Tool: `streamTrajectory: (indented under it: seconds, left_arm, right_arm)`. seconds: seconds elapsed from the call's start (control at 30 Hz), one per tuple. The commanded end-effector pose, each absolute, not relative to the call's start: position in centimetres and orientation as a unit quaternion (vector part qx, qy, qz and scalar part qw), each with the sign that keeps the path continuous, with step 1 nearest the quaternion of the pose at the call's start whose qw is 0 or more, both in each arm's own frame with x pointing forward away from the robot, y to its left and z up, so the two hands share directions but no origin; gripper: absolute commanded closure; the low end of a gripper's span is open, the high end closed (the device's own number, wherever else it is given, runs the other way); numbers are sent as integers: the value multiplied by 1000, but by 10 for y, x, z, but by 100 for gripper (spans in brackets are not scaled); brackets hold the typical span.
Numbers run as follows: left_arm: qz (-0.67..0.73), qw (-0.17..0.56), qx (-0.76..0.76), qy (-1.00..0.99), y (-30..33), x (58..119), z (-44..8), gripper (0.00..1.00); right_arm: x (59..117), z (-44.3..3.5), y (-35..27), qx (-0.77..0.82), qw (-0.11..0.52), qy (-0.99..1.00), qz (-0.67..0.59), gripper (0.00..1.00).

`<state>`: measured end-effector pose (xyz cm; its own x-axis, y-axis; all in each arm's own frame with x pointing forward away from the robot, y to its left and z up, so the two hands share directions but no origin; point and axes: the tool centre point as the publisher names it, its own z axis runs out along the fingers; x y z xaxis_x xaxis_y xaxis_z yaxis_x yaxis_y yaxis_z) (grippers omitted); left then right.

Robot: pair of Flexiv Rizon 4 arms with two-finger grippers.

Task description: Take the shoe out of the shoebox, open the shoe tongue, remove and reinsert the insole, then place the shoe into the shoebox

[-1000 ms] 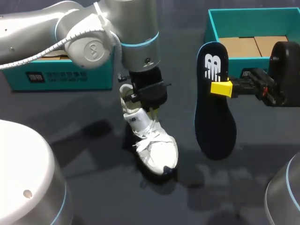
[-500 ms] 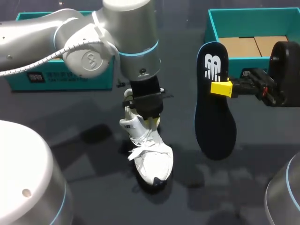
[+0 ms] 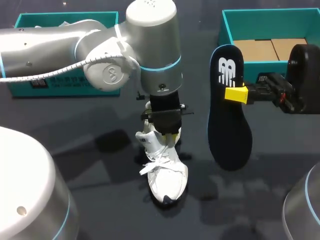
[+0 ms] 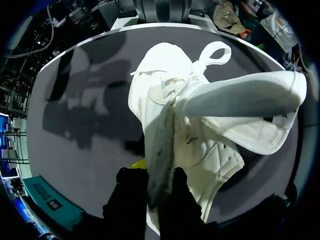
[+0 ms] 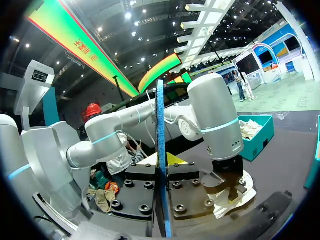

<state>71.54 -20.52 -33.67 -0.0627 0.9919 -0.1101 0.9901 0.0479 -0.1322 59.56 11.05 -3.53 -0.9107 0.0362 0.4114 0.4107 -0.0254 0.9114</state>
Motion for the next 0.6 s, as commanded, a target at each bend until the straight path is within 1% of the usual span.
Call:
streamTrajectory:
  seconds: [0.03, 0.6]
  left_arm:
    - [82, 13, -685, -724, -217, 720, -345, 100]
    - [83, 40, -708, -700, -234, 724, -365, 100]
  right_arm:
    - [586, -35, 108, -194, 104, -688, -691, 100]
    - [586, -35, 108, -194, 104, -688, -691, 100]
